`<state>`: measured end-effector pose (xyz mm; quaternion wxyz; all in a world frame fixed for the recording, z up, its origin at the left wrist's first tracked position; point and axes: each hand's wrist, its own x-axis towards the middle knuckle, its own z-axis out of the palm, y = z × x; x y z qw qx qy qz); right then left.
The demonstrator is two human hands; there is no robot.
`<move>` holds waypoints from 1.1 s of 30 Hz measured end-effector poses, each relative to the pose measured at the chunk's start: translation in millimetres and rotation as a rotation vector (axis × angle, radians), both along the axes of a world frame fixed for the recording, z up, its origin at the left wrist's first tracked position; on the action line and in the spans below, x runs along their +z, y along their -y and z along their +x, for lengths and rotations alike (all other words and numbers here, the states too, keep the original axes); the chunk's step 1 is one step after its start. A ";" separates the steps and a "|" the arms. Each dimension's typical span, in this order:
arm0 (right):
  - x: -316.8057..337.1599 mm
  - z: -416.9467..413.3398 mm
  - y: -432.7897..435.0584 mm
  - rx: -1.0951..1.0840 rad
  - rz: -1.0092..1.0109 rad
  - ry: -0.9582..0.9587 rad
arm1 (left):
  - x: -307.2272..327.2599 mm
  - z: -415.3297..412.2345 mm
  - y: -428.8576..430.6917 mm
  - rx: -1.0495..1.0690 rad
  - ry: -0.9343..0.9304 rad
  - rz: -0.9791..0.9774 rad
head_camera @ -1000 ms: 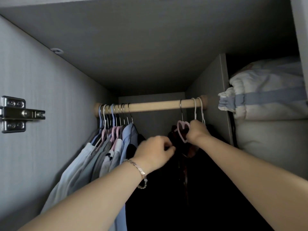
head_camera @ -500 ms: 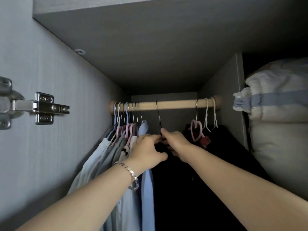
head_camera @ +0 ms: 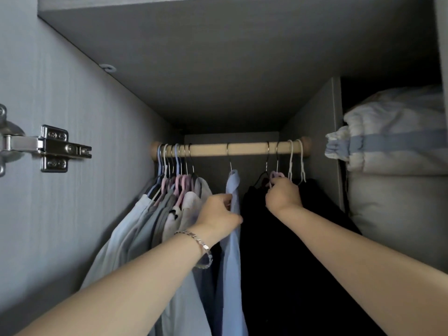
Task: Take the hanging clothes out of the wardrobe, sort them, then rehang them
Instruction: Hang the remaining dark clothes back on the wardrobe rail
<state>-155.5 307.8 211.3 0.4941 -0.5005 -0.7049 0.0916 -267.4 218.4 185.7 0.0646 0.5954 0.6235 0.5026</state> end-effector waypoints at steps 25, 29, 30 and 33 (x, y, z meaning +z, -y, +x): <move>99.7 8.6 -19.8 -0.174 0.104 0.142 | 7.1 -14.8 -1.2 -0.022 -0.062 -0.065; 93.8 14.3 -17.7 -0.180 0.128 0.200 | 5.8 -9.5 -11.6 -0.166 0.143 -0.111; 91.3 14.3 -15.5 -0.200 0.140 0.232 | 6.8 -7.2 -15.6 -0.185 0.146 -0.123; 80.1 11.2 -7.3 -0.298 0.286 0.262 | 6.5 6.7 -19.2 -0.236 -0.039 -0.240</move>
